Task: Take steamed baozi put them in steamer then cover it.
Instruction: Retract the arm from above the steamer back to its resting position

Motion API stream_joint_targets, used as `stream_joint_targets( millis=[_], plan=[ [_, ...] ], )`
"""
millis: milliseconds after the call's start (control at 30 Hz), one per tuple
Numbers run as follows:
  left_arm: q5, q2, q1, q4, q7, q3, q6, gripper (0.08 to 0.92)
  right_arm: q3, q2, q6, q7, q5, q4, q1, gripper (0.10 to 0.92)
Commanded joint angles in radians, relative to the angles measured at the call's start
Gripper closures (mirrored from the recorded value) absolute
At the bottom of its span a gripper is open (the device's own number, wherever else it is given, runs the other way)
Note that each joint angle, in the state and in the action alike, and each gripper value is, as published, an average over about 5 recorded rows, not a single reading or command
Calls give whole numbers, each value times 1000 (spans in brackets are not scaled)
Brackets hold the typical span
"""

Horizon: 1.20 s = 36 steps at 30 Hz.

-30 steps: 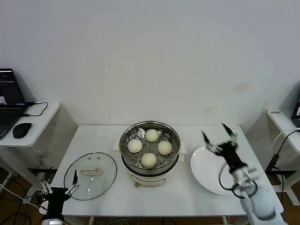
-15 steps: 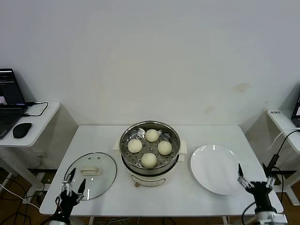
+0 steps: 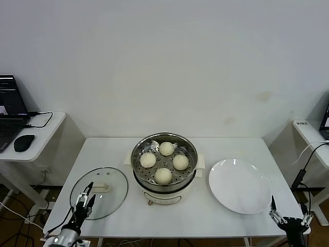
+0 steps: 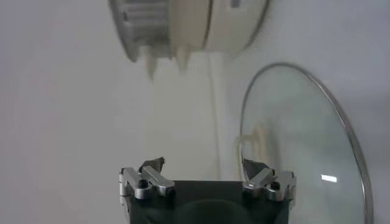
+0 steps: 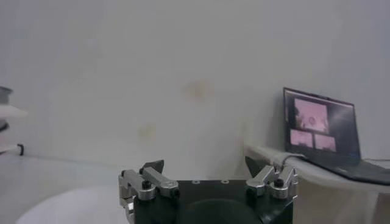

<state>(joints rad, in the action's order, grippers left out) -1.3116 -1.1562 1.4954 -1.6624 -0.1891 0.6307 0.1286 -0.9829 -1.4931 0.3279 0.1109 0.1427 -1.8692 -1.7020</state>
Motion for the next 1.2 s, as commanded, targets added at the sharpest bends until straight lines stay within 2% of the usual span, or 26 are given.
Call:
stream_joint_targets(
  millis=[33,300,900,1000,1200],
  plan=[
    [-39,31,-178,144,23,-22,-3,177,-17,-40,12,-5,-24,6,-23,203],
    [-24,25,-227,212,24,-47,1,177,-26,-49,14,-4,-37,10,-32,203],
    [14,-2,-277,274,15,-73,8,177,-22,-54,24,-2,-57,24,-31,203],
    [19,-5,-281,289,9,-72,13,204,-23,-53,25,-2,-58,25,-30,203],
    [46,-8,-278,308,6,-71,22,372,-21,-54,26,-2,-60,26,-28,203]
  ],
)
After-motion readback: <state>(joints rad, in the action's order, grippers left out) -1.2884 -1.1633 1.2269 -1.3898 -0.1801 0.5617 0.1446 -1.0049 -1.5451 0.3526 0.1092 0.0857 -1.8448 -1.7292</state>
